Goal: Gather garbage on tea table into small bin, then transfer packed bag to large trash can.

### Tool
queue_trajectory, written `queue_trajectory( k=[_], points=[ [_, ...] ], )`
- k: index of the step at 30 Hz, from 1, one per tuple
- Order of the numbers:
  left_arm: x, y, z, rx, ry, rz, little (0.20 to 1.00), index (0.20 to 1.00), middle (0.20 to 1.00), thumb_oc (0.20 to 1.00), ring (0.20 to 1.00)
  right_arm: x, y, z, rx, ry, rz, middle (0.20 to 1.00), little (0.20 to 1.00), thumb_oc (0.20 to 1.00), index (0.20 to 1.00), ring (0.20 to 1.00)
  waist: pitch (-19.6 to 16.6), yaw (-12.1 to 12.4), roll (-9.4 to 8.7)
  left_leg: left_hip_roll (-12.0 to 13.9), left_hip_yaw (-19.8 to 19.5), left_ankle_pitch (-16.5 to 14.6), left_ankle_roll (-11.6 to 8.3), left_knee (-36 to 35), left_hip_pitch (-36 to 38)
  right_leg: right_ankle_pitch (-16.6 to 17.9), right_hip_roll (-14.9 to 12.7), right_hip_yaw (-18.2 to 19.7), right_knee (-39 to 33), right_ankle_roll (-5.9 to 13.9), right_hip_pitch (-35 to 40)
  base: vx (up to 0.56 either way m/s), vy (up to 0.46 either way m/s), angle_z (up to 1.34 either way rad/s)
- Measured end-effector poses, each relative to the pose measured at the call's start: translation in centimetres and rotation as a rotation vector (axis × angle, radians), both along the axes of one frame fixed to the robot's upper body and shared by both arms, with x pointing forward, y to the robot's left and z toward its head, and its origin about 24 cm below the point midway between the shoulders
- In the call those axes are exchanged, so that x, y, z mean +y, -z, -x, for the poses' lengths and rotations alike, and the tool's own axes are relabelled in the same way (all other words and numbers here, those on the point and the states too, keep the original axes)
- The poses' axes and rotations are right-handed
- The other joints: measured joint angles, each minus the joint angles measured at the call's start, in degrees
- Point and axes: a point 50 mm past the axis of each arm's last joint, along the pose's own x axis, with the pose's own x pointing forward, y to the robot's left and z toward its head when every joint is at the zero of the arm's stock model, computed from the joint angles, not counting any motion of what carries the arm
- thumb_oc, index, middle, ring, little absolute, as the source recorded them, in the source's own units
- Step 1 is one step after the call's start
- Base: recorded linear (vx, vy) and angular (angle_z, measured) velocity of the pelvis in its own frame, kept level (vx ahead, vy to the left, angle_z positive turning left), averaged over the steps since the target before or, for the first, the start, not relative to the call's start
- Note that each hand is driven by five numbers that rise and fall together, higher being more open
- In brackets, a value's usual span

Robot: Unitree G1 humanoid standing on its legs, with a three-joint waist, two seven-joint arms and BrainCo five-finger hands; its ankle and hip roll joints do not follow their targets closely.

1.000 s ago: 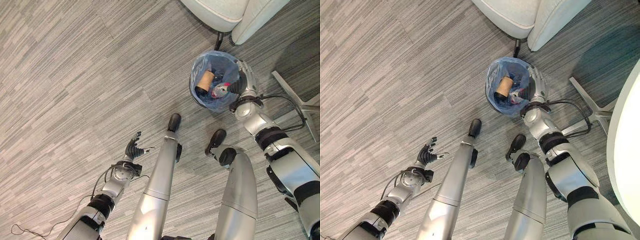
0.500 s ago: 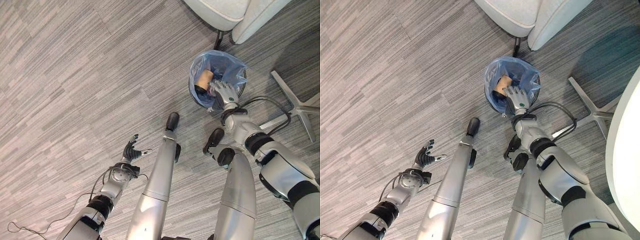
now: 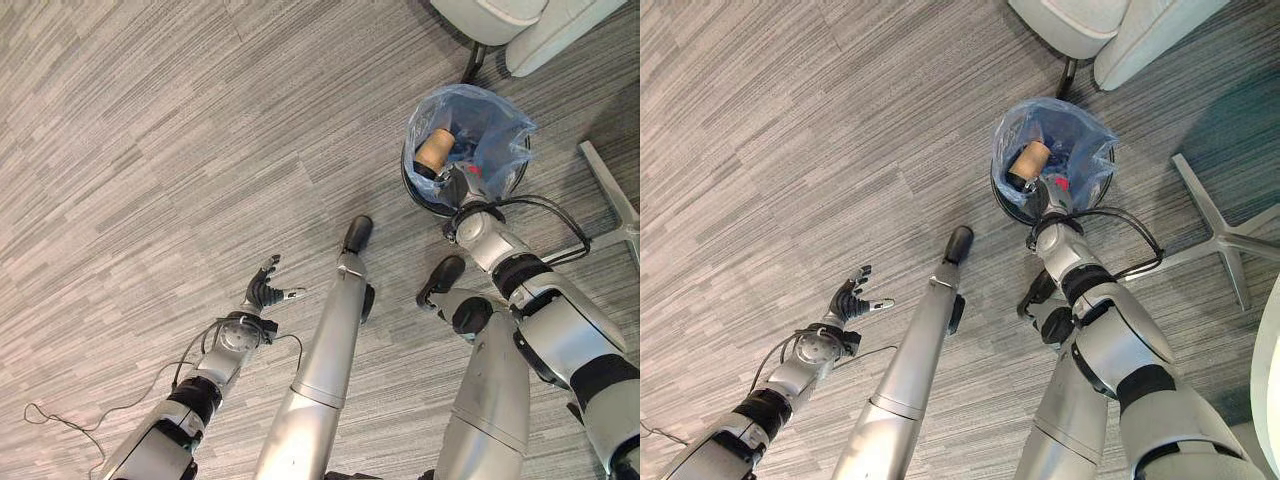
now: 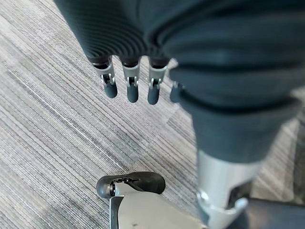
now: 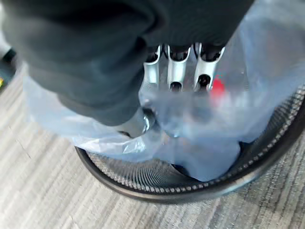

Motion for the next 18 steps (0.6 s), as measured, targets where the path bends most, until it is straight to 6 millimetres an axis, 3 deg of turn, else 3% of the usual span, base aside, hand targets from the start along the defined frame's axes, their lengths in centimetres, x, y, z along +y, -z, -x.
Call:
queue_trajectory(
  k=[6, 8, 11, 15, 18],
  points=[
    [0.4, 0.6, 0.4, 0.022, -0.045, 0.029, 1.000, 1.000, 1.000, 1.000, 1.000, -0.2, 1.8, 1.0, -0.018, 0.006, -0.222, 0.200, 0.200, 0.200, 0.200, 0.200, -0.3, -2.0, -0.24, 1.8, 0.0, 1.1, 0.55, -5.4, 7.3, 1.7, 2.0, -0.5, -5.5, 0.52, 7.1, -0.10, -0.036, -0.08],
    [0.5, 0.8, 0.4, 0.034, -0.051, 0.032, 1.000, 1.000, 1.000, 1.000, 1.000, 0.5, 2.0, 1.4, -0.035, -0.022, -0.303, 0.200, 0.200, 0.200, 0.200, 0.200, -0.3, -2.1, -0.22, 2.3, -0.5, 2.6, -0.47, -8.0, 9.7, 2.6, 2.5, -1.7, -7.6, 0.40, 9.8, -0.07, -0.043, 0.02],
    [0.5, 1.4, 0.9, 0.064, -0.067, 0.048, 1.000, 1.000, 1.000, 1.000, 1.000, 2.0, 3.8, 2.6, -0.013, -0.085, -0.380, 0.200, 0.200, 0.200, 0.200, 0.200, -0.3, -2.9, -0.40, 2.8, -1.4, 4.0, -0.58, -13.9, 17.7, 3.2, 2.9, -2.9, -12.5, 0.61, 17.4, -0.06, -0.032, 0.10],
    [1.8, 3.0, 2.8, 0.117, -0.119, 0.070, 1.000, 1.000, 1.000, 1.000, 1.000, 4.0, 6.2, 5.0, 0.019, -0.177, -0.507, 0.200, 0.200, 0.200, 0.200, 0.200, -0.7, -3.7, -0.94, 4.7, -1.7, 5.5, 0.28, -22.6, 29.5, 4.9, 4.9, -4.2, -20.8, 1.56, 29.0, 0.00, -0.013, -0.08],
    [3.1, 5.2, 5.6, 0.208, -0.191, 0.098, 1.000, 1.000, 1.000, 1.000, 1.000, 4.7, 8.2, 7.7, 0.060, -0.233, -0.622, 0.200, 0.200, 0.200, 0.200, 0.200, -2.3, -4.7, -2.61, 6.6, -1.4, 7.7, -0.06, -29.8, 40.0, 7.2, 7.2, -5.1, -28.8, 2.42, 39.7, 0.06, 0.003, -0.16]
  ],
)
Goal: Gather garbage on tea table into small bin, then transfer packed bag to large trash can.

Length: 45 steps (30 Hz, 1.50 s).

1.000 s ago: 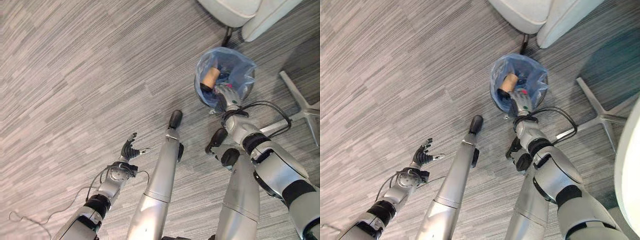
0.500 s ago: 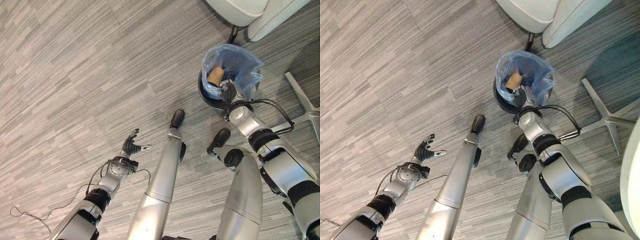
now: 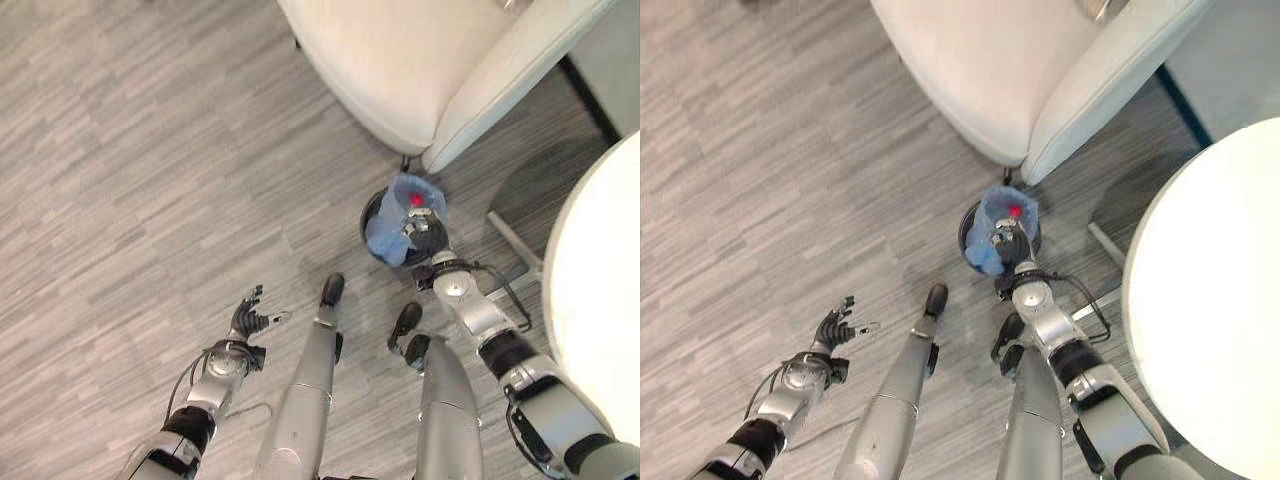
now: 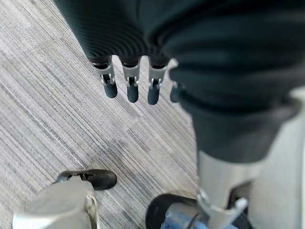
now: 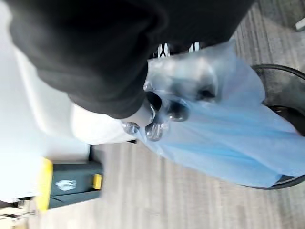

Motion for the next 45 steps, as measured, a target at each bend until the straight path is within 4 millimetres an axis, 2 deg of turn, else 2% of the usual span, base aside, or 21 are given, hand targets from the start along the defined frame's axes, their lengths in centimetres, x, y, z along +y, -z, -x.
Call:
queue_trajectory(
  k=[4, 7, 12, 15, 17, 21, 23, 25, 26, 29, 30, 31, 33, 34, 35, 37, 40, 41, 43, 44, 45],
  points=[
    [0.9, 1.7, 2.6, 0.069, -0.058, 0.024, 1.000, 1.000, 1.000, 1.000, 1.000, -0.4, 0.4, 2.6, -0.020, -0.045, -0.065, 0.200, 0.200, 0.200, 0.200, 0.200, -0.9, -0.9, -1.12, 1.5, 1.6, 0.9, 0.86, -6.4, 12.8, 2.6, 1.6, -0.4, -9.3, 1.57, 13.7, 0.09, 0.035, -0.11],
    [1.5, 2.9, 4.8, 0.132, -0.074, 0.019, 1.000, 1.000, 1.000, 1.000, 1.000, -0.5, 1.0, 3.6, -0.004, -0.063, -0.122, 0.200, 0.200, 0.200, 0.200, 0.200, -5.6, -1.8, -2.54, 1.7, 2.9, 1.0, 1.50, -10.9, 18.5, 3.8, 2.2, 0.3, -14.7, 3.01, 19.5, 0.11, 0.049, -0.12],
    [1.9, 3.6, 7.2, 0.181, -0.094, 0.042, 1.000, 1.000, 1.000, 1.000, 1.000, -1.2, 1.7, 4.8, 0.026, -0.100, -0.151, 0.200, 0.200, 0.200, 0.200, 0.200, -9.0, -2.1, -2.67, 1.7, 5.3, 2.0, 2.94, -16.8, 27.7, 7.7, 3.2, 1.6, -24.3, 4.79, 29.4, 0.12, 0.084, -0.19],
    [1.8, 3.3, 8.0, 0.174, -0.073, 0.034, 1.000, 1.000, 1.000, 1.000, 1.000, -1.1, 1.0, 5.7, 0.002, -0.155, -0.154, 0.200, 0.200, 0.200, 0.200, 0.200, -10.6, -2.3, -2.62, 1.4, 6.8, 2.4, 3.58, -19.7, 32.8, 10.2, 3.3, 2.3, -29.8, 5.55, 34.9, 0.08, 0.120, -0.26],
    [2.1, 3.4, 9.3, 0.187, -0.076, 0.042, 1.000, 1.000, 1.000, 1.000, 1.000, -0.5, 0.0, 6.1, -0.043, -0.199, -0.164, 0.200, 0.200, 0.200, 0.200, 0.200, -13.2, -2.7, -2.51, 1.0, 9.4, 2.2, 3.81, -20.9, 35.9, 11.1, 2.9, 4.5, -31.0, 6.37, 36.7, -0.22, 0.108, -0.54],
    [1.7, 1.9, 7.1, 0.105, -0.039, 0.044, 1.000, 1.000, 1.000, 1.000, 1.000, -0.9, 0.2, 6.3, -0.050, -0.174, -0.176, 0.200, 0.200, 0.200, 0.200, 0.200, -11.7, -2.9, -0.66, 1.5, 8.9, 2.0, 5.11, -17.1, 32.6, 6.8, 3.3, 11.0, -18.1, 9.50, 30.8, -0.22, -0.049, 0.30],
    [1.8, 1.5, 6.6, 0.086, -0.033, 0.036, 1.000, 1.000, 1.000, 1.000, 1.000, -1.1, 0.0, 6.2, -0.064, -0.165, -0.161, 0.200, 0.200, 0.200, 0.200, 0.200, -11.5, -2.7, -0.39, 1.2, 6.4, 2.7, 4.64, -15.5, 29.7, 1.6, 5.7, 15.0, -12.4, 8.90, 29.7, -0.17, -0.163, 0.65],
    [1.8, 1.1, 6.2, 0.066, -0.020, 0.027, 1.000, 1.000, 1.000, 1.000, 1.000, -1.4, -0.2, 6.1, -0.077, -0.153, -0.128, 0.200, 0.200, 0.200, 0.200, 0.200, -11.6, -2.2, -0.75, 1.3, 4.0, 3.9, 3.74, -15.1, 26.8, -3.7, 9.0, 17.2, -11.6, 6.39, 30.4, -0.14, -0.230, 0.62],
    [0.9, 1.3, 6.0, 0.066, 0.003, 0.030, 1.000, 1.000, 1.000, 1.000, 1.000, -1.8, -0.2, 6.0, -0.078, -0.144, -0.096, 0.200, 0.200, 0.200, 0.200, 0.200, -10.4, -0.2, 1.46, 3.7, 3.5, 4.6, 2.08, -16.5, 25.9, -2.9, 12.2, 16.5, -16.5, 1.77, 31.3, -0.22, -0.297, 0.42],
    [0.8, 1.5, 6.4, 0.076, 0.001, 0.030, 1.000, 1.000, 1.000, 1.000, 1.000, -1.9, -0.2, 6.0, -0.078, -0.144, -0.085, 0.200, 0.200, 0.200, 0.200, 0.200, -10.0, 0.5, 2.42, 6.9, 3.6, 4.1, 1.06, -17.7, 23.9, -0.4, 15.2, 13.7, -17.6, -0.60, 30.5, -0.25, -0.191, 0.44],
    [0.8, 1.4, 6.3, 0.072, 0.006, 0.029, 1.000, 1.000, 1.000, 1.000, 1.000, -2.0, -0.4, 6.0, -0.083, -0.140, -0.077, 0.200, 0.200, 0.200, 0.200, 0.200, -9.9, 0.9, 2.41, 8.0, 3.6, 3.4, 0.02, -17.7, 22.4, 0.0, 15.8, 12.6, -17.7, -1.75, 29.4, -0.14, -0.077, 0.52],
    [0.6, 1.3, 6.2, 0.069, 0.017, 0.029, 1.000, 1.000, 1.000, 1.000, 1.000, -2.3, -0.4, 6.0, -0.085, -0.133, -0.068, 0.200, 0.200, 0.200, 0.200, 0.200, -9.9, 1.4, 2.20, 8.7, 3.6, 0.8, -2.36, -17.7, 20.8, 0.6, 16.2, 11.3, -18.1, -3.14, 28.2, -0.26, -0.061, 0.50],
    [-0.1, 1.3, 5.8, 0.068, 0.047, 0.034, 1.000, 1.000, 1.000, 1.000, 1.000, -2.5, -0.4, 6.0, -0.082, -0.129, -0.054, 0.200, 0.200, 0.200, 0.200, 0.200, -8.8, 1.2, 1.72, 8.5, 4.2, -1.3, -3.03, -17.4, 20.1, 1.6, 15.6, 9.9, -20.0, -4.56, 28.3, -0.28, -0.044, 0.45],
    [-0.5, 1.3, 5.7, 0.066, 0.062, 0.038, 1.000, 1.000, 1.000, 1.000, 1.000, -2.6, -0.4, 6.0, -0.080, -0.134, -0.046, 0.200, 0.200, 0.200, 0.200, 0.200, -8.6, 1.1, 1.80, 7.7, 7.0, -1.4, -2.48, -15.3, 19.7, 4.3, 14.5, 7.7, -20.2, -5.96, 28.0, -0.21, -0.036, 0.73],
    [-0.9, 1.0, 5.2, 0.052, 0.084, 0.039, 1.000, 1.000, 1.000, 1.000, 1.000, -2.5, -0.3, 6.0, -0.074, -0.144, -0.034, 0.200, 0.200, 0.200, 0.200, 0.200, -8.3, -0.4, 1.58, 6.3, 12.1, -2.2, -1.81, -11.3, 18.9, 4.9, 13.4, 5.7, -21.9, -6.24, 28.6, -0.14, -0.029, 0.75],
    [-1.1, 0.2, 4.2, 0.010, 0.098, 0.039, 1.000, 1.000, 1.000, 1.000, 1.000, -2.1, -0.4, 6.0, -0.077, -0.163, -0.033, 0.200, 0.200, 0.200, 0.200, 0.200, -7.7, -0.8, 0.00, 4.6, 14.5, -3.2, -1.05, -8.3, 21.0, 6.3, 11.8, 4.6, -23.0, -6.80, 28.4, -0.11, -0.027, 0.58],
    [-1.5, -1.4, 2.6, -0.063, 0.139, 0.039, 1.000, 1.000, 1.000, 1.000, 1.000, -2.0, -0.9, 5.8, -0.093, -0.178, -0.022, 0.200, 0.200, 0.200, 0.200, 0.200, -7.0, -2.8, -2.66, 4.6, 16.6, -6.0, -2.43, -4.6, 25.5, 8.1, 9.1, 2.1, -25.3, -6.42, 29.4, -0.04, 0.018, 0.67],
    [-1.8, -2.2, 1.7, -0.100, 0.161, 0.036, 1.000, 1.000, 1.000, 1.000, 1.000, -2.3, -1.8, 5.6, -0.120, -0.185, -0.007, 0.200, 0.200, 0.200, 0.200, 0.200, -7.0, -3.4, -2.83, 6.3, 17.2, -6.7, -2.56, -5.9, 30.4, 8.9, 8.2, -0.2, -27.0, -5.71, 30.7, 0.03, 0.069, 0.76],
    [-2.4, -3.1, 1.3, -0.139, 0.201, 0.040, 1.000, 1.000, 1.000, 1.000, 1.000, -2.3, -2.3, 5.7, -0.137, -0.209, -0.006, 0.200, 0.200, 0.200, 0.200, 0.200, -7.3, -5.3, -2.30, 7.5, 19.2, -6.9, -3.14, -11.1, 35.0, 9.9, 8.5, -1.6, -29.9, -4.48, 33.2, 0.02, 0.086, 0.74],
    [-3.1, -3.8, 0.9, -0.180, 0.227, 0.041, 1.000, 1.000, 1.000, 1.000, 1.000, -2.4, -2.9, 5.7, -0.158, -0.220, -0.001, 0.200, 0.200, 0.200, 0.200, 0.200, -7.8, -5.4, -0.83, 8.2, 18.2, -3.9, -1.23, -14.5, 37.3, 9.9, 9.4, -1.7, -29.9, -3.43, 33.0, 0.00, 0.087, 0.28],
    [-3.5, -4.3, 0.5, -0.207, 0.249, 0.038, 1.000, 1.000, 1.000, 1.000, 1.000, -2.3, -3.4, 5.6, -0.175, -0.224, -0.009, 0.200, 0.200, 0.200, 0.200, 0.200, -7.8, -5.0, 0.25, 8.9, 18.4, -4.3, -0.65, -16.3, 38.4, 10.7, 10.0, -1.6, -29.7, -2.96, 32.9, -0.01, 0.095, -0.02]
  ],
)
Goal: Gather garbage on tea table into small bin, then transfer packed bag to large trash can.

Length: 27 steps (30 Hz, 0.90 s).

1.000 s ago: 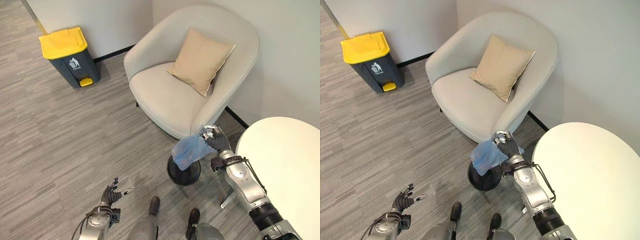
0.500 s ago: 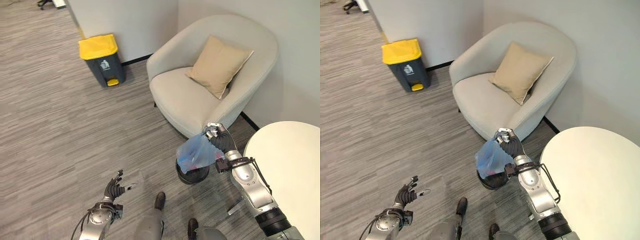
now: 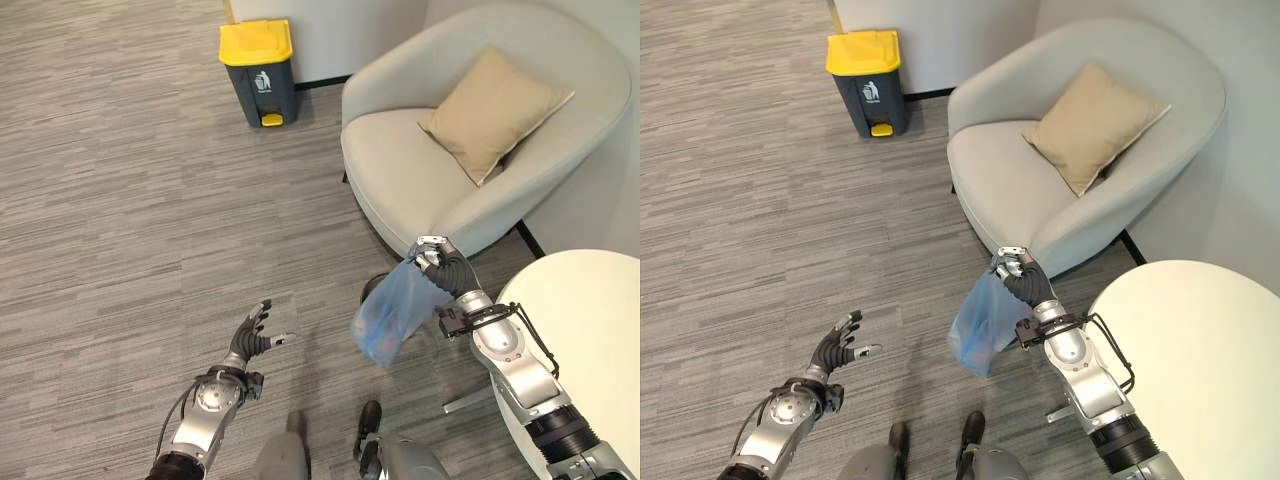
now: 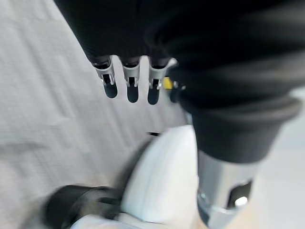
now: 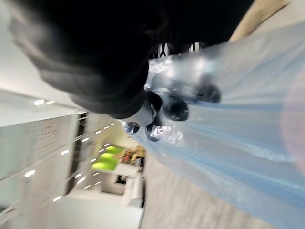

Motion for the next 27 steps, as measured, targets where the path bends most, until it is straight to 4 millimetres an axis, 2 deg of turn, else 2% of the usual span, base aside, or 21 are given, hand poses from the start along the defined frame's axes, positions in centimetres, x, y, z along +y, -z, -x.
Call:
queue_trajectory(
  k=[3, 5, 8, 12, 16, 17, 19, 23, 27],
  points=[
    [-0.7, -0.8, -0.1, -0.028, 0.060, -0.005, 1.000, 1.000, 1.000, 1.000, 1.000, 0.4, 0.0, 0.1, 0.003, -0.025, -0.012, 0.200, 0.200, 0.200, 0.200, 0.200, -0.4, 0.4, -0.82, -2.1, -0.1, 1.2, 1.01, -1.7, 0.5, 1.2, -1.4, 1.0, -0.4, 1.89, -0.5, 0.03, 0.095, 0.02],
    [-1.4, -2.1, -0.1, -0.078, 0.121, -0.004, 1.000, 1.000, 1.000, 1.000, 1.000, 0.6, 0.0, 0.1, 0.007, -0.045, -0.005, 0.200, 0.200, 0.200, 0.200, 0.200, -1.1, 0.4, -0.85, -3.1, 0.4, 2.0, 2.17, -3.2, 1.0, 2.7, -2.1, 2.1, -2.0, 3.33, -0.2, 0.03, 0.088, -0.10],
    [-2.3, -4.0, -0.6, -0.156, 0.190, -0.010, 1.000, 1.000, 1.000, 1.000, 1.000, 1.4, 0.4, 0.3, 0.024, -0.093, 0.005, 0.200, 0.200, 0.200, 0.200, 0.200, -2.4, 0.2, -1.31, -4.3, 2.0, 2.6, 3.05, -4.9, 3.1, 5.5, -2.6, 3.7, -6.0, 4.47, 2.1, 0.01, 0.092, -0.23],
    [-4.6, -7.3, -2.2, -0.310, 0.301, -0.061, 1.000, 1.000, 1.000, 1.000, 1.000, 3.3, 1.0, 0.8, 0.052, -0.188, 0.024, 0.200, 0.200, 0.200, 0.200, 0.200, -5.6, -0.2, -2.32, -4.9, 3.3, 2.9, 3.46, -6.1, 4.3, 7.1, -2.7, 5.0, -8.5, 5.03, 3.4, 0.00, 0.040, -0.16],
    [-6.1, -8.7, -3.2, -0.386, 0.367, -0.147, 1.000, 1.000, 1.000, 1.000, 1.000, 5.1, 0.4, 0.7, 0.032, -0.260, 0.029, 0.200, 0.200, 0.200, 0.200, 0.200, -6.9, -1.1, -3.57, -4.9, 3.5, 3.1, 3.51, -6.4, 4.7, 7.5, -2.4, 5.4, -9.2, 5.13, 3.8, 0.02, 0.036, -0.08],
    [-6.6, -8.7, -3.1, -0.392, 0.380, -0.150, 1.000, 1.000, 1.000, 1.000, 1.000, 5.6, 0.1, 0.6, 0.021, -0.276, 0.026, 0.200, 0.200, 0.200, 0.200, 0.200, -7.0, -1.1, -3.63, -4.9, 3.6, 3.1, 3.51, -6.4, 4.9, 7.6, -2.4, 5.5, -9.2, 5.07, 3.9, 0.02, 0.040, -0.07],
    [-7.3, -8.0, -3.1, -0.369, 0.394, -0.144, 1.000, 1.000, 1.000, 1.000, 1.000, 7.9, -1.0, 0.4, -0.018, -0.354, 0.013, 0.200, 0.200, 0.200, 0.200, 0.200, -7.3, -1.1, -3.67, -4.8, 4.0, 3.1, 3.45, -6.3, 5.2, 8.1, -2.1, 5.8, -9.2, 4.46, 4.1, 0.01, 0.036, -0.08],
    [-7.0, -5.9, -3.1, -0.292, 0.366, -0.195, 1.000, 1.000, 1.000, 1.000, 1.000, 10.1, -2.1, 0.4, -0.040, -0.418, -0.029, 0.200, 0.200, 0.200, 0.200, 0.200, -7.4, -0.7, -3.75, -4.7, 4.3, 3.1, 3.40, -6.4, 5.6, 8.1, -1.9, 6.1, -9.2, 4.39, 4.5, 0.01, 0.018, -0.03],
    [-7.0, -4.6, -2.9, -0.240, 0.346, -0.202, 1.000, 1.000, 1.000, 1.000, 1.000, 11.3, -3.2, 0.4, -0.067, -0.452, -0.072, 0.200, 0.200, 0.200, 0.200, 0.200, -8.0, 0.7, -4.66, -4.4, 4.3, 3.2, 3.31, -6.4, 5.6, 8.1, -1.8, 6.1, -9.2, 4.35, 4.5, 0.00, 0.005, -0.01]
  ],
)
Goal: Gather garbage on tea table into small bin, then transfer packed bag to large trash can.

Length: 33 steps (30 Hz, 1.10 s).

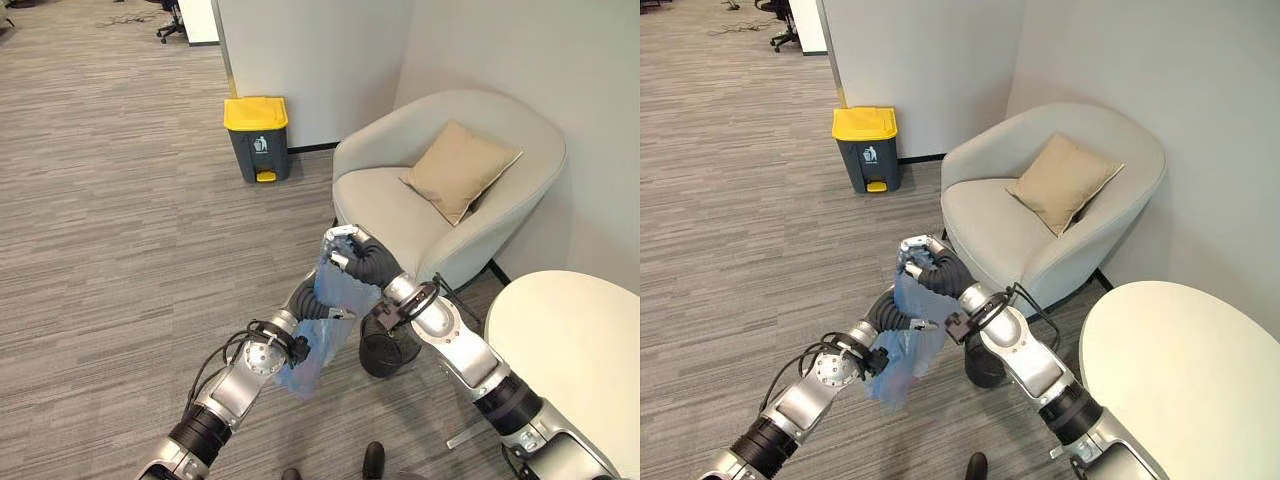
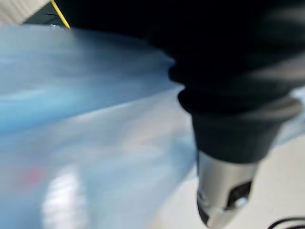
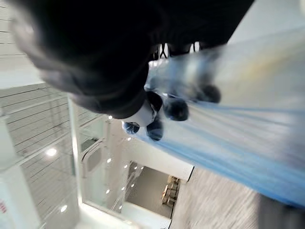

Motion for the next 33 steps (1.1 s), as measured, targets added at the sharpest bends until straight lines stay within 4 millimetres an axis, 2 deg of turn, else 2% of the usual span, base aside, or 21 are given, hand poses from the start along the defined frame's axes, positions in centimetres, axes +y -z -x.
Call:
queue_trajectory(
  k=[3, 10, 14, 20, 24, 25, 29, 33],
  points=[
    [0.1, 0.3, 0.2, 0.000, -0.009, -0.016, 1.000, 1.000, 1.000, 1.000, 1.000, 0.9, -0.5, 0.3, 0.019, -0.040, -0.060, 0.200, 0.200, 0.200, 0.200, 0.200, -0.4, 1.1, -0.64, 0.0, 0.0, 0.0, -0.01, 0.0, 0.0, 0.0, 0.0, 0.0, 0.0, 0.00, 0.0, 0.00, 0.000, 0.00],
    [0.0, 0.6, 0.3, 0.002, -0.040, -0.008, 1.000, 1.000, 1.000, 1.000, 1.000, 2.0, -2.1, 1.6, 0.038, -0.137, -0.195, 0.200, 0.200, 0.200, 0.200, 0.200, -0.5, 1.1, -0.79, -0.3, 0.1, 0.0, 0.00, 0.0, 0.1, 0.0, -0.1, 0.1, 0.0, 0.02, 0.0, 0.00, 0.000, 0.00],
    [-0.9, 0.9, 0.3, 0.020, -0.047, 0.005, 1.000, 1.000, 1.000, 1.000, 1.000, 2.8, -2.1, 2.0, 0.055, -0.183, -0.210, 0.200, 0.200, 0.200, 0.200, 0.200, -0.5, 0.9, -0.78, -0.3, 0.3, 0.0, -0.01, 0.0, 0.2, 0.1, 0.0, 0.3, 0.0, -0.04, 0.0, 0.01, 0.016, -0.02],
    [-0.9, 2.0, -0.5, 0.054, -0.082, -0.038, 1.000, 1.000, 1.000, 1.000, 1.000, 3.9, -2.1, 2.6, 0.064, -0.237, -0.200, 0.200, 0.200, 0.200, 0.200, 0.200, -0.6, 0.3, -0.73, -0.3, 0.6, 0.0, 0.00, 0.1, 0.3, 0.3, -0.1, 0.6, 0.0, -0.11, 0.0, 0.00, 0.002, -0.01],
    [-1.4, 1.2, -1.4, 0.006, -0.091, -0.063, 1.000, 1.000, 1.000, 1.000, 1.000, 5.1, -2.6, 3.0, 0.057, -0.297, -0.183, 0.200, 0.200, 0.200, 0.200, 0.200, -1.0, 0.0, -0.77, -0.3, 0.6, 0.0, 0.00, 0.1, 0.3, 0.3, 0.0, 0.7, 0.0, -0.12, 0.0, 0.01, 0.001, 0.00],
    [-2.0, 0.4, -2.3, -0.022, -0.089, -0.063, 0.200, 0.200, 0.200, 0.200, 0.200, 5.7, -2.6, 3.0, 0.059, -0.320, -0.169, 0.200, 0.200, 0.200, 0.200, 0.200, -1.5, -0.1, -0.93, -0.3, 0.6, 0.0, -0.01, 0.1, 0.3, 0.3, 0.0, 0.6, 0.0, -0.12, 0.0, 0.00, 0.000, 0.00],
    [-3.0, -1.6, -3.3, -0.093, -0.078, -0.034, 0.200, 0.200, 0.200, 0.200, 0.200, 6.1, -2.7, 3.3, 0.071, -0.339, -0.194, 0.200, 0.200, 0.200, 0.200, 0.200, -1.8, -0.4, -0.96, -0.3, 0.6, 0.0, 0.00, 0.2, 0.3, 0.3, 0.0, 0.7, 0.0, -0.13, 0.0, 0.00, 0.000, 0.00],
    [-3.0, -2.1, -3.2, -0.079, -0.084, 0.033, 0.200, 0.200, 0.200, 0.200, 0.200, 6.2, -2.7, 3.3, 0.070, -0.347, -0.195, 0.200, 0.200, 0.200, 0.200, 0.200, -1.8, -0.5, -0.94, -0.3, 0.6, 0.0, -0.01, 0.2, 0.5, 0.3, 0.0, 0.7, 0.0, -0.13, 0.1, 0.00, 0.000, 0.00]
  ],
)
